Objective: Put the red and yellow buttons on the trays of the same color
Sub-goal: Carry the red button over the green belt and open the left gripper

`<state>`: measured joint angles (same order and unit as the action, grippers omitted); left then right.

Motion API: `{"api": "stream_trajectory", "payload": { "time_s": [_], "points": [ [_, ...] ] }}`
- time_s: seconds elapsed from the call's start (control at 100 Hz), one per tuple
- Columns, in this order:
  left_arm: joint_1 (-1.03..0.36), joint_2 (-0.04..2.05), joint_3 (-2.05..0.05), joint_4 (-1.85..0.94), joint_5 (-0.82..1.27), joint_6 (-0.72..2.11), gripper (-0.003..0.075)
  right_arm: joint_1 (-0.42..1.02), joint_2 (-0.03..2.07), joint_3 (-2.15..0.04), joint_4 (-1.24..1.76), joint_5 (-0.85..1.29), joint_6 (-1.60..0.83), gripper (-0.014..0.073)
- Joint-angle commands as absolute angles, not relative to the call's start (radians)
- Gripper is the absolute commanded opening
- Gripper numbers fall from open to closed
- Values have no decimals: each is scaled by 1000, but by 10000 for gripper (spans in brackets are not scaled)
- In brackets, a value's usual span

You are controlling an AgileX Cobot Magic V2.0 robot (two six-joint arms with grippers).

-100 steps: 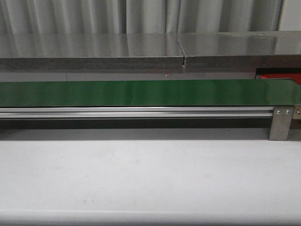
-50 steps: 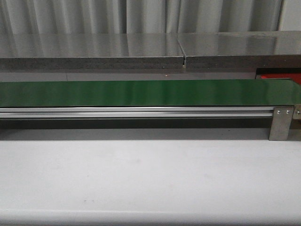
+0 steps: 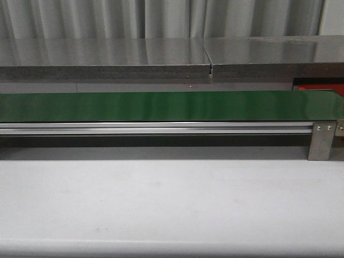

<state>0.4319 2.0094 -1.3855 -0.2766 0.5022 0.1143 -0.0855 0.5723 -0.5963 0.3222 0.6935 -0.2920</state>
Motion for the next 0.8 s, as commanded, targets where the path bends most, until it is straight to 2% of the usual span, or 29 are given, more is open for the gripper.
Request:
{"api": "stream_trajectory", "payload": {
  "time_s": [0.0,0.1,0.48,0.79],
  "points": [
    [432,1945,-1417,-287,478,110,32,-84,571,-623,333,626,-295,-67],
    [432,1908,-1417,-283,490,112,-20,-84,571,-623,333,626,-295,-67],
    [430,1708,-1417,-279,571,112,-19,-84,571,-623,333,626,-295,-67],
    [320,1689,-1417,-298,606,136,-19,-84,571,-623,333,626,-295,-67]
  ]
}}
